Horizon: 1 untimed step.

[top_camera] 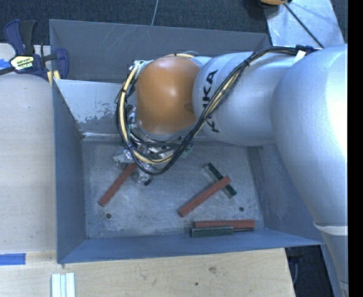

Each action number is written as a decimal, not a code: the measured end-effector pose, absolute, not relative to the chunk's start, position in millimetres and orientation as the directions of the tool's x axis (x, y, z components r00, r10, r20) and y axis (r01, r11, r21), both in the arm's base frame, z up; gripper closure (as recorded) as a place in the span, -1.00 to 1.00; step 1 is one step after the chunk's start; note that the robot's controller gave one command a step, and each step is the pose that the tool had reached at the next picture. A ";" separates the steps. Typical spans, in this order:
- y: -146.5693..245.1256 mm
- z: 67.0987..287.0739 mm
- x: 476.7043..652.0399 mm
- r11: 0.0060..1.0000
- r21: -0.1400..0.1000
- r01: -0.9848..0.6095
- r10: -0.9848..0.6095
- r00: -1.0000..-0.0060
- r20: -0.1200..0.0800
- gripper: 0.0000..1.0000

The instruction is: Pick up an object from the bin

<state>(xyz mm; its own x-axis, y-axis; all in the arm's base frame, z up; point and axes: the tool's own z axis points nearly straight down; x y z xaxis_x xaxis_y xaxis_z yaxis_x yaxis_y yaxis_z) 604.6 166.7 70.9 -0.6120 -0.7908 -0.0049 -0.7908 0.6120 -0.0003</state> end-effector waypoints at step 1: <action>166.7 70.9 604.6 0.613 0.000 -0.790 -0.790 -0.613 -0.005 1.00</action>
Offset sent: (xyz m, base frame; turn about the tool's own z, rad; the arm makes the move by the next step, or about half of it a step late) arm -0.0002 -0.0001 0.0011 0.0000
